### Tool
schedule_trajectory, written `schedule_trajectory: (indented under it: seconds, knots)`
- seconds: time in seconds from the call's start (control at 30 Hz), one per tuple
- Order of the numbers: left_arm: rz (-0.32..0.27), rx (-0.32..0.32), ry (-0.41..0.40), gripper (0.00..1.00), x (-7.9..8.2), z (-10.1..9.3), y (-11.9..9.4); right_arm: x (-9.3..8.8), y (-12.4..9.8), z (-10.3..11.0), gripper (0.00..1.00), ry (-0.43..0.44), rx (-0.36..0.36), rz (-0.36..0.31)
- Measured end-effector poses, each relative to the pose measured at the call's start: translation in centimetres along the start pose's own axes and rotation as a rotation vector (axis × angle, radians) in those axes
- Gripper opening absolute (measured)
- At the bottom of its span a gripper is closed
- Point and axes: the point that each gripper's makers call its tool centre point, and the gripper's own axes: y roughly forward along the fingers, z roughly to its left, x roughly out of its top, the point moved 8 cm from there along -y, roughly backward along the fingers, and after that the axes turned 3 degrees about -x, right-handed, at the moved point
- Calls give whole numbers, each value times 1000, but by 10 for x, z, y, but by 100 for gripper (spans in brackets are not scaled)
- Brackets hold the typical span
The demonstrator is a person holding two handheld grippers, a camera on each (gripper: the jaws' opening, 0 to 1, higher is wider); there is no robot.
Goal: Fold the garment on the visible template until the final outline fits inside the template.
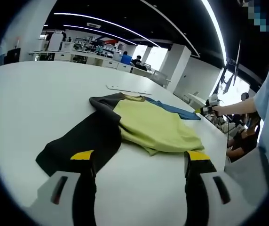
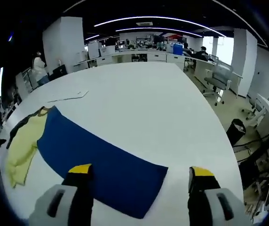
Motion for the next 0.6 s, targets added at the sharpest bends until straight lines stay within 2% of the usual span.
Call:
schedule_trajectory:
  seconds: [0.13, 0.43, 0.5, 0.53, 0.6]
  knots:
    - [-6, 1, 0, 74, 1, 0, -3, 3, -5, 8, 100, -10, 47, -34]
    - [-17, 3, 13, 74, 7, 2, -9, 5, -21, 20, 99, -63, 75, -29]
    - [-22, 5, 15, 74, 8, 2, -11, 5, -25, 29, 97, -106, 97, -24]
    - [-23, 6, 16, 74, 7, 3, -12, 5, -28, 38, 98, -135, 134, -36]
    - [-23, 10, 14, 74, 6, 4, -14, 4, -33, 49, 97, -149, 144, -33]
